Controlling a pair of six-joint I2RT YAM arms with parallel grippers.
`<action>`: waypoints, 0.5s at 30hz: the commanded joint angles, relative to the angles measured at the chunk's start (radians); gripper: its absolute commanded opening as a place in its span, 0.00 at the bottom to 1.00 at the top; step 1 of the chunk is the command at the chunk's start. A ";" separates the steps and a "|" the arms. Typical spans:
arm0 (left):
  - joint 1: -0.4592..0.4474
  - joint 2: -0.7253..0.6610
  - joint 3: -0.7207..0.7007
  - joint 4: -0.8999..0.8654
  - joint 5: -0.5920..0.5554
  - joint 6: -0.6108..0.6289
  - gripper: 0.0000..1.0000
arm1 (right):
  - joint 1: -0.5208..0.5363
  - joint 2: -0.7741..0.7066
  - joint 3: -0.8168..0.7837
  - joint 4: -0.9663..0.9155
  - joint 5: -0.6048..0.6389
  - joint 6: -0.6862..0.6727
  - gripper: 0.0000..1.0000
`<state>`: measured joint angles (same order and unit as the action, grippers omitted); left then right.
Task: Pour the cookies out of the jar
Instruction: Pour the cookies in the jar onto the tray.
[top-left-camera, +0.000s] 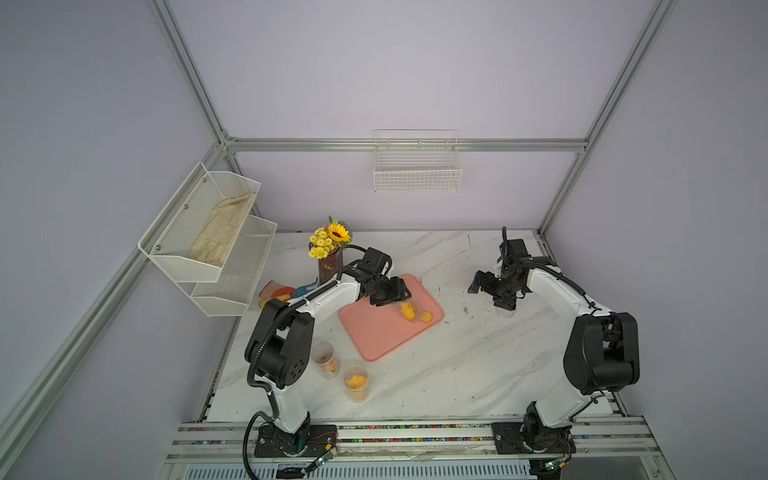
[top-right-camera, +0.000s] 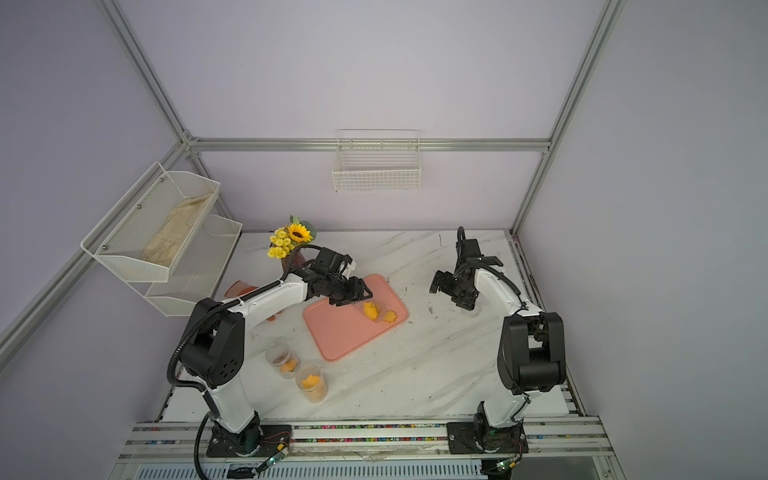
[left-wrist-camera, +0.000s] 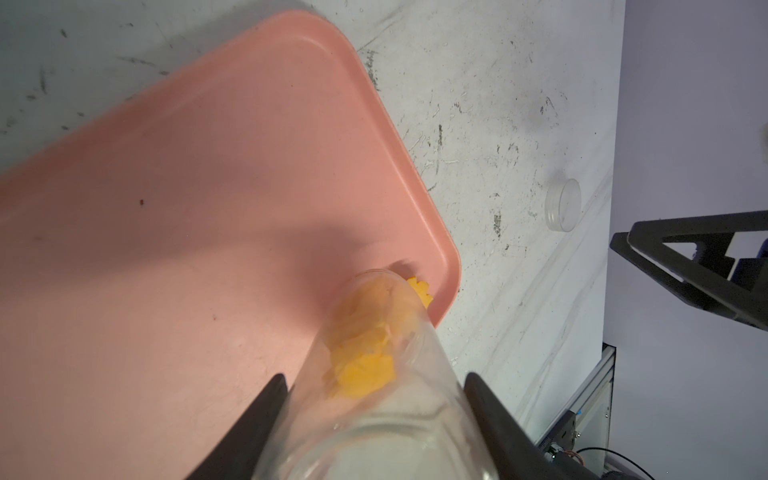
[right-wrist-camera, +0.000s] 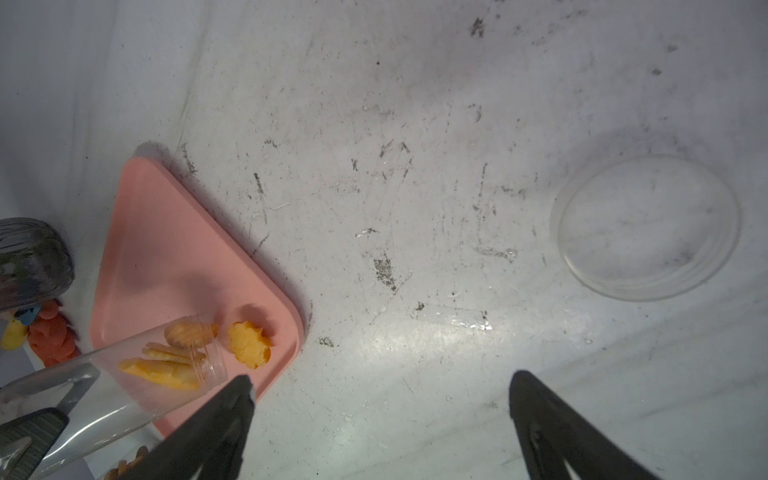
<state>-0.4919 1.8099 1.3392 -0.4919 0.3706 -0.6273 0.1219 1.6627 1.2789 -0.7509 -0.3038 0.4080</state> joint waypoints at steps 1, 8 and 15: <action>0.009 -0.035 0.060 0.061 0.075 -0.003 0.57 | 0.012 0.005 0.010 0.007 0.008 0.011 0.97; -0.009 -0.053 0.104 0.004 -0.054 0.033 0.56 | 0.015 0.005 0.003 0.003 0.014 -0.001 0.97; -0.001 -0.031 0.137 -0.077 -0.069 0.043 0.56 | 0.015 0.010 0.003 0.005 0.012 -0.007 0.97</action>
<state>-0.4984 1.8099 1.3933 -0.5476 0.3325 -0.6083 0.1299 1.6627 1.2785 -0.7441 -0.3038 0.4080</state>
